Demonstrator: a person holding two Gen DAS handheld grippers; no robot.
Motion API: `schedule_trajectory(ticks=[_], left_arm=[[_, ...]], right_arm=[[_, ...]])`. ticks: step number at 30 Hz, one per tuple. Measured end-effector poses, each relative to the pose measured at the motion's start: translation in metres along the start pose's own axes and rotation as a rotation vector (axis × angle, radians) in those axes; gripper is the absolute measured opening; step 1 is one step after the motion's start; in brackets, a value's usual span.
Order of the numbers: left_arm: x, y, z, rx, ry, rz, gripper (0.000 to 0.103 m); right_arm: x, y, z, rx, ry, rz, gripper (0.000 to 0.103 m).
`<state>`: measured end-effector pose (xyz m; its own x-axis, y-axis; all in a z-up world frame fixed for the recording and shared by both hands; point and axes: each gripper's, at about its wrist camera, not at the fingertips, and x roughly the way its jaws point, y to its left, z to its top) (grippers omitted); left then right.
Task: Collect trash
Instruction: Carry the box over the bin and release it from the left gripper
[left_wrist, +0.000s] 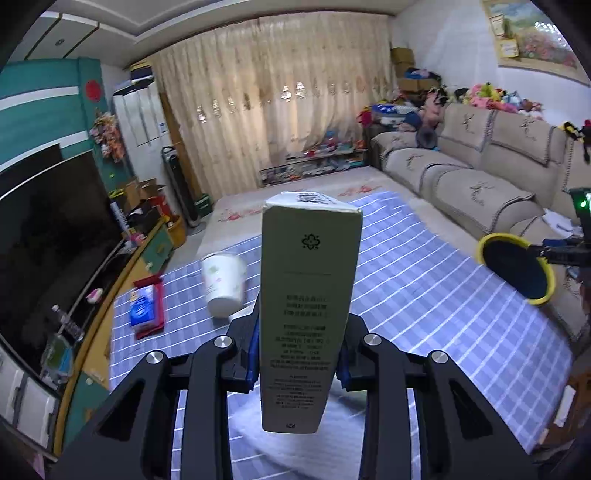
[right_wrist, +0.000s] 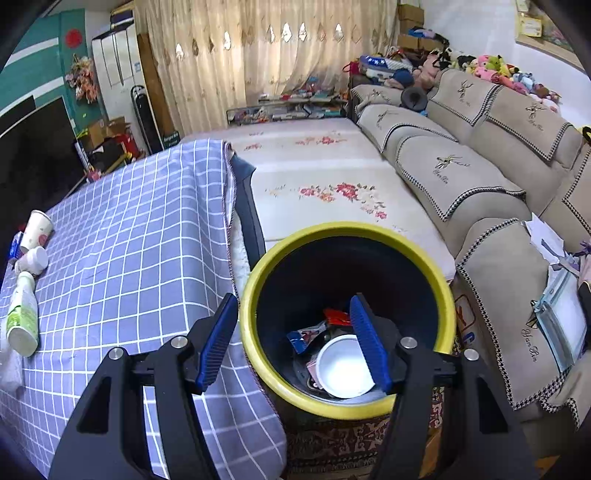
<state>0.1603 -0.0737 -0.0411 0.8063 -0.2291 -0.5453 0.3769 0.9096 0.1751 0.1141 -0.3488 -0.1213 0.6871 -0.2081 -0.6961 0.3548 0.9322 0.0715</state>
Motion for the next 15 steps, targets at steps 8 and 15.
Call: schedule_trajectory(ticks=[8,15], left_arm=[[0.012,-0.088,0.04,0.059,-0.004,-0.217,0.031],[0.051,-0.207,0.071,0.179,0.016,-0.423,0.031]], right_arm=[[-0.028,-0.044,-0.013,0.056,-0.038,-0.017,0.06],[-0.039,-0.092,-0.027,0.129,-0.043,-0.064,0.06]])
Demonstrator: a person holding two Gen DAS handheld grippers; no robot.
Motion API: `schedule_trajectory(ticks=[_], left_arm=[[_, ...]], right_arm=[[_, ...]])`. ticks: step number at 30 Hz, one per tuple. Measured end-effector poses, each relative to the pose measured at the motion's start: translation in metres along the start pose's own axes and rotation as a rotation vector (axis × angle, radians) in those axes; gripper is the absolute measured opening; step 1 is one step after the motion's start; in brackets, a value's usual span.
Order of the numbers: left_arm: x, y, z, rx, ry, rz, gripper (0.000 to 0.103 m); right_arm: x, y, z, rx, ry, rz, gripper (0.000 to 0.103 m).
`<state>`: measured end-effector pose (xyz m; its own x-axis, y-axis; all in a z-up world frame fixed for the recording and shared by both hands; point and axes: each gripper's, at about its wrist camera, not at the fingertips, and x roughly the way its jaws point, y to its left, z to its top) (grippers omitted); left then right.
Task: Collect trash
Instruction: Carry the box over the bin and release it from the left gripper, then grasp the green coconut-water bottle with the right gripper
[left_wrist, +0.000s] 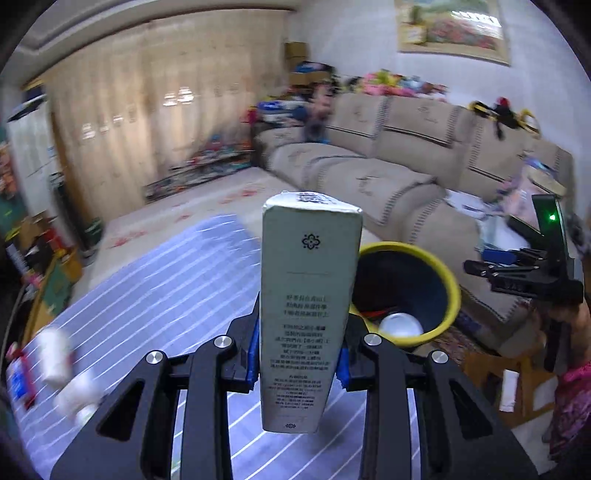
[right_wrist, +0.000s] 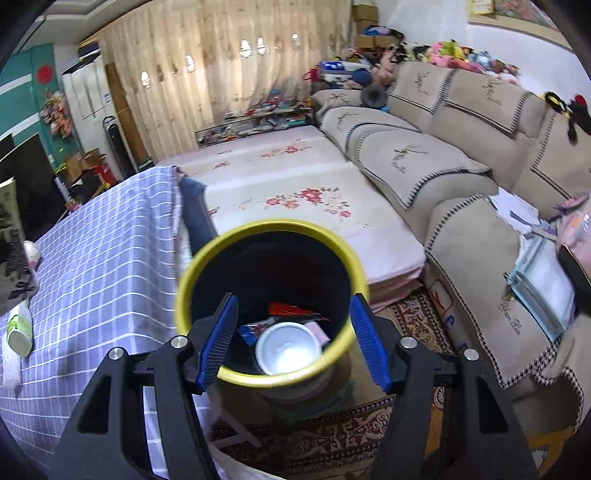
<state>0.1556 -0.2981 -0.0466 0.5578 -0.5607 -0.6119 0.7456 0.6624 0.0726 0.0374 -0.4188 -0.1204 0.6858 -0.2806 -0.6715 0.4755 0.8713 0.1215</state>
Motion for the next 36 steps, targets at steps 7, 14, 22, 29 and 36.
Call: schedule_trajectory(ticks=[7,14,22,29,36], left_arm=[[0.104,-0.076,0.03,0.077,0.11,-0.152,0.031],[0.217,-0.111,0.027,0.065,0.299,-0.194,0.031],[0.262,-0.118,0.018,0.041,0.374,-0.189,0.038],[0.214,-0.095,0.019,0.026,0.308,-0.171,0.052],[0.107,-0.052,0.01,-0.082,0.173,-0.14,0.077]], right_arm=[[-0.001,-0.043,-0.007,0.062,0.012,-0.045,0.06],[0.009,-0.06,-0.013,0.086,0.045,-0.054,0.06],[0.017,-0.063,-0.015,0.087,0.067,-0.043,0.06],[0.015,-0.054,-0.014,0.074,0.064,-0.023,0.06],[0.012,-0.036,-0.016,0.045,0.065,0.006,0.061]])
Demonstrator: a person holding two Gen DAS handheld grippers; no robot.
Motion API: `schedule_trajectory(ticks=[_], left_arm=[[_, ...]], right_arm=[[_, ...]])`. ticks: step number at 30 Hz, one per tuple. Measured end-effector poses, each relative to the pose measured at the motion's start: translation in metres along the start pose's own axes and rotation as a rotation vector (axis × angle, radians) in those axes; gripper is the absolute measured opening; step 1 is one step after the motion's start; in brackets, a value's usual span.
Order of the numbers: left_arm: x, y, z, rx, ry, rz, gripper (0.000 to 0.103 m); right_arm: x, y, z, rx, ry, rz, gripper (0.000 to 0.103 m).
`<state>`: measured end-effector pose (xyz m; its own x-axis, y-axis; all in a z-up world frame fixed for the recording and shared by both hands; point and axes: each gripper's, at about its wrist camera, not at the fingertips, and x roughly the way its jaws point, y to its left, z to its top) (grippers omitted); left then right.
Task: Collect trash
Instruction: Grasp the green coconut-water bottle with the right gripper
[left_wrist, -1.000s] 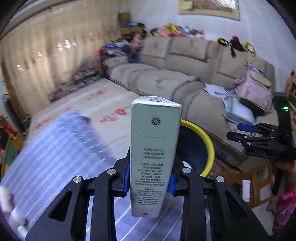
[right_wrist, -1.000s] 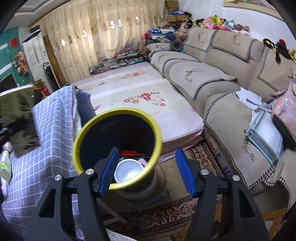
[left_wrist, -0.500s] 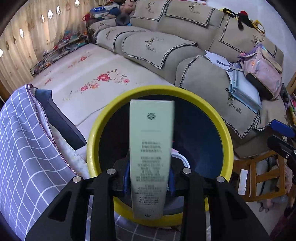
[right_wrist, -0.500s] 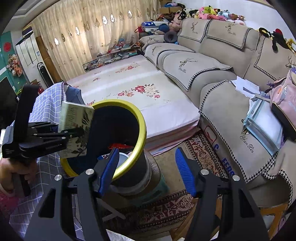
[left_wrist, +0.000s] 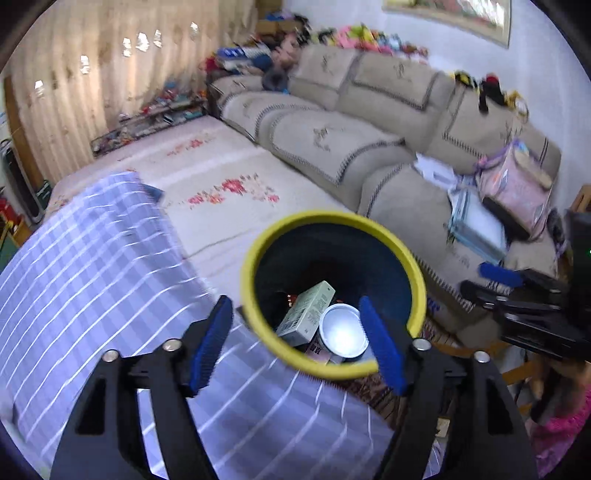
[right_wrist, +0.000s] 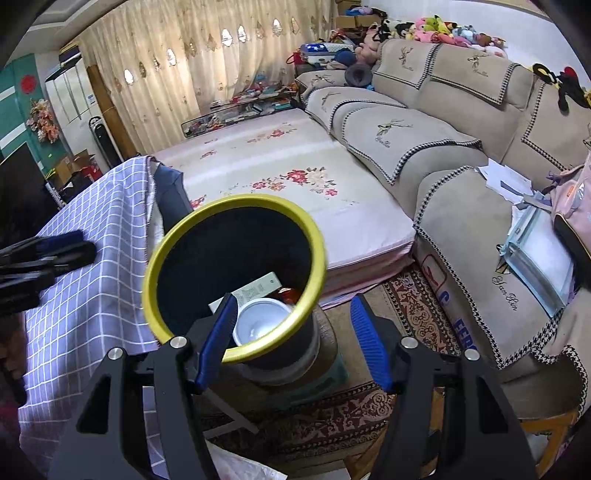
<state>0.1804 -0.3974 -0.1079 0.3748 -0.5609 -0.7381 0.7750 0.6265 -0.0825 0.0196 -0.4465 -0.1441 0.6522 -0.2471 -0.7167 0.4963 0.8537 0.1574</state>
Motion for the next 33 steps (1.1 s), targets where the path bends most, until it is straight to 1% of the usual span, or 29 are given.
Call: schedule_trajectory(ticks=[1,3,6,8,9,10,13,17,19,20,23,25,28,33], left_arm=[[-0.015,0.005,-0.006,-0.013,-0.018,0.011,0.081],[-0.047,0.017,-0.021,-0.046,-0.056,0.028,0.086],[-0.089,0.036,-0.047,-0.114,-0.102,0.064,0.092],[-0.115,0.051,-0.065,-0.166,-0.136,0.105,0.093],[-0.132,0.062,-0.079,-0.196,-0.153,0.141,0.094],[-0.143,0.069,-0.088,-0.213,-0.161,0.165,0.095],[-0.18,0.092,-0.12,-0.274,-0.194,0.275,0.097],[-0.229,0.125,-0.164,-0.361,-0.24,0.426,0.097],[-0.249,0.138,-0.183,-0.396,-0.264,0.487,0.098],[-0.262,0.146,-0.194,-0.422,-0.278,0.523,0.098],[-0.287,0.166,-0.221,-0.483,-0.306,0.586,0.098],[-0.3,0.178,-0.234,-0.515,-0.314,0.612,0.098],[-0.308,0.188,-0.25,-0.552,-0.323,0.638,0.098],[-0.312,0.194,-0.266,-0.578,-0.332,0.639,0.098]], right_arm=[[0.0,0.004,0.0,-0.008,0.002,0.006,0.061],[0.0,0.014,-0.001,-0.023,0.005,0.023,0.061],[0.001,0.033,-0.003,-0.05,0.012,0.055,0.062],[0.003,0.049,-0.003,-0.075,0.015,0.081,0.063],[0.004,0.062,-0.003,-0.094,0.019,0.107,0.064],[0.004,0.073,-0.003,-0.112,0.022,0.126,0.064],[0.005,0.111,-0.004,-0.184,0.028,0.179,0.065],[0.003,0.175,-0.007,-0.287,0.045,0.298,0.066],[0.0,0.205,-0.011,-0.337,0.048,0.346,0.066],[-0.001,0.227,-0.014,-0.372,0.056,0.388,0.066],[-0.007,0.278,-0.023,-0.457,0.083,0.496,0.066],[-0.01,0.309,-0.029,-0.51,0.094,0.542,0.067],[-0.015,0.347,-0.038,-0.585,0.101,0.615,0.072],[-0.016,0.393,-0.052,-0.692,0.11,0.669,0.074]])
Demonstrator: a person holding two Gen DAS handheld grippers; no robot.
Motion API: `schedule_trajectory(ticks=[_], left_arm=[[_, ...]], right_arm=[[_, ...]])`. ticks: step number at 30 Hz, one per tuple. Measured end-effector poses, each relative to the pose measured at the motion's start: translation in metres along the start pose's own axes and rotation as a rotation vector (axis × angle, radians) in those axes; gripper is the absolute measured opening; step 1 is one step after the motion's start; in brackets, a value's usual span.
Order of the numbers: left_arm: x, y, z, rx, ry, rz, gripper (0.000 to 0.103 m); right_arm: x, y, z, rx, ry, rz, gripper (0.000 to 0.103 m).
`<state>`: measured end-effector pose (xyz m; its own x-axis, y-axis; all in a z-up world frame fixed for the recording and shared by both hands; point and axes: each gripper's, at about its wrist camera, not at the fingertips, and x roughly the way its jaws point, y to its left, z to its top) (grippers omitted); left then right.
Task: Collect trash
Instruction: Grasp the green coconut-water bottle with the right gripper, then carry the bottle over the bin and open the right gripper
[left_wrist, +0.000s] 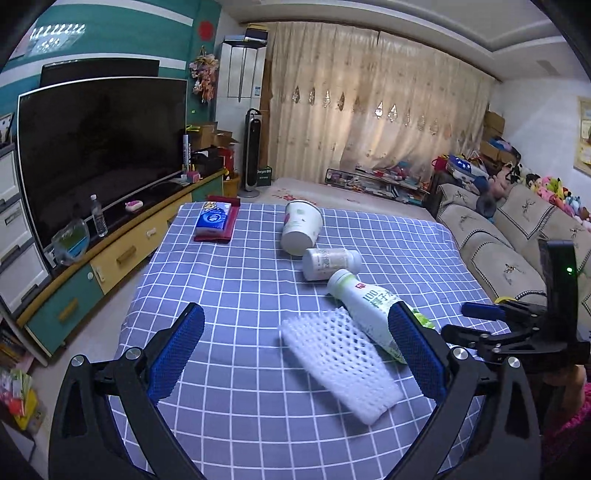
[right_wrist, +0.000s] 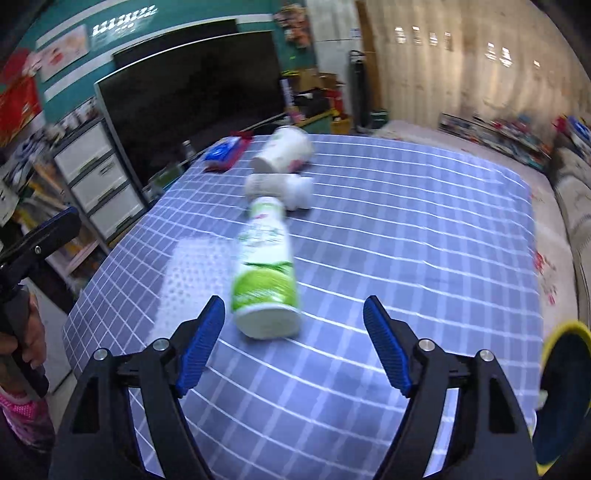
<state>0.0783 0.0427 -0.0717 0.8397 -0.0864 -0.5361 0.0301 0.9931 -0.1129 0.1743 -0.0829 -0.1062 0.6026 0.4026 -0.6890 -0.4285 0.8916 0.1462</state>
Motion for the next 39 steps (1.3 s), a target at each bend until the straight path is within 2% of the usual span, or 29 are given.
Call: schedule_trajectory(ticks=[10,16,20,21,24,39], left_arm=[[0.008,0.005,-0.008,-0.027,0.025,-0.016,0.098],[0.012,0.006,-0.01,-0.033,0.032,-0.015,0.098],[0.014,0.005,-0.011,-0.03,0.033,-0.014,0.098],[0.014,0.005,-0.011,-0.029,0.035,-0.014,0.098],[0.018,0.004,-0.012,-0.026,0.037,-0.014,0.098],[0.024,-0.011,-0.017,-0.011,0.052,-0.036,0.098]], right_arm=[[0.056,0.02,0.001,-0.033,0.084,-0.003,0.074],[0.068,0.014,0.0,-0.012,0.079,0.001,0.073],[0.074,0.012,0.0,-0.008,0.094,0.006,0.052],[0.074,0.011,0.0,-0.003,0.096,0.012,0.052],[0.063,0.008,-0.001,0.011,0.07,0.009,0.052],[-0.054,-0.011,-0.01,0.042,-0.135,-0.039,0.049]])
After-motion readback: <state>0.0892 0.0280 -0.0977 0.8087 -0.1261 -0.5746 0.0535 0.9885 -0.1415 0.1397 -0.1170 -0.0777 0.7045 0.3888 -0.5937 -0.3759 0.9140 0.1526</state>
